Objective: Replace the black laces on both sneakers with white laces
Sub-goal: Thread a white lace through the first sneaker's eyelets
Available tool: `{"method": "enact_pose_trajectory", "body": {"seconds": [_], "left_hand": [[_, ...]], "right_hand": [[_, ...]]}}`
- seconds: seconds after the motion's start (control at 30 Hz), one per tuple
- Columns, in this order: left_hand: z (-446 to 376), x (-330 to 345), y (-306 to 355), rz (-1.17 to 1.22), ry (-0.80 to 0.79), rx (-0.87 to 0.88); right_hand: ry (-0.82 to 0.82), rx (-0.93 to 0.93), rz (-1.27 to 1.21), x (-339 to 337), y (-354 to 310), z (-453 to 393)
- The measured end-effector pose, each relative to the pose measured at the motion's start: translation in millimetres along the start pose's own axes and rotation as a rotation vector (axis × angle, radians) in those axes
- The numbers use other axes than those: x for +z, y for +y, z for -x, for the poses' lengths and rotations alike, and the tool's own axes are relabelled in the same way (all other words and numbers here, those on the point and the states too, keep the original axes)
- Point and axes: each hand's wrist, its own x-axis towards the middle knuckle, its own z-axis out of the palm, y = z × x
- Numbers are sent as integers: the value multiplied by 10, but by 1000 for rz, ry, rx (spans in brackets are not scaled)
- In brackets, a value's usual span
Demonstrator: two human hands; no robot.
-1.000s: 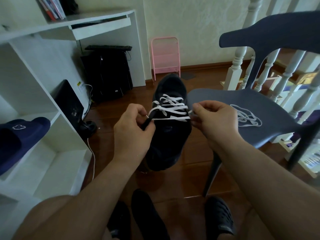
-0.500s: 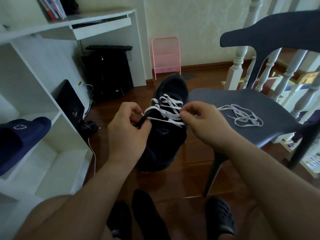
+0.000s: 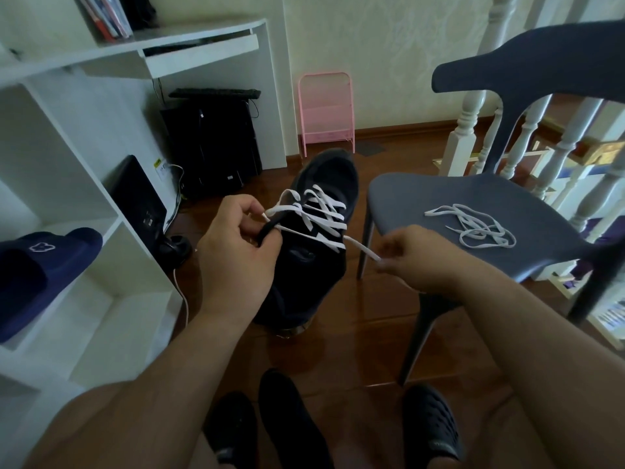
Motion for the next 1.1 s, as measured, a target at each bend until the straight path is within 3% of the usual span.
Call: {"method": "enact_pose_trajectory", "body": {"seconds": [0.1, 0.17, 0.37, 0.47, 0.53, 0.7, 0.83, 0.97, 1.1], "left_hand": [[30, 45, 23, 8, -24, 4], [46, 69, 35, 17, -42, -2], [15, 52, 27, 21, -22, -19], [-36, 3, 20, 39, 22, -52], [-53, -20, 10, 41, 26, -45], [-1, 37, -5, 2, -23, -29], [15, 71, -40, -46, -65, 40], [-1, 68, -74, -61, -85, 52], [-6, 67, -81, -64, -93, 41]], "right_hand": [[124, -146, -409, 66, -121, 48], [111, -166, -464, 109, -190, 63], [131, -120, -230, 86, -156, 14], [-54, 16, 122, 46, -60, -3], [-165, 65, 205, 76, -5, -1], [-4, -115, -270, 114, -98, 55], [82, -144, -281, 207, -155, 45], [31, -138, -324, 226, -179, 61], [-28, -35, -566, 194, -239, 69]]}}
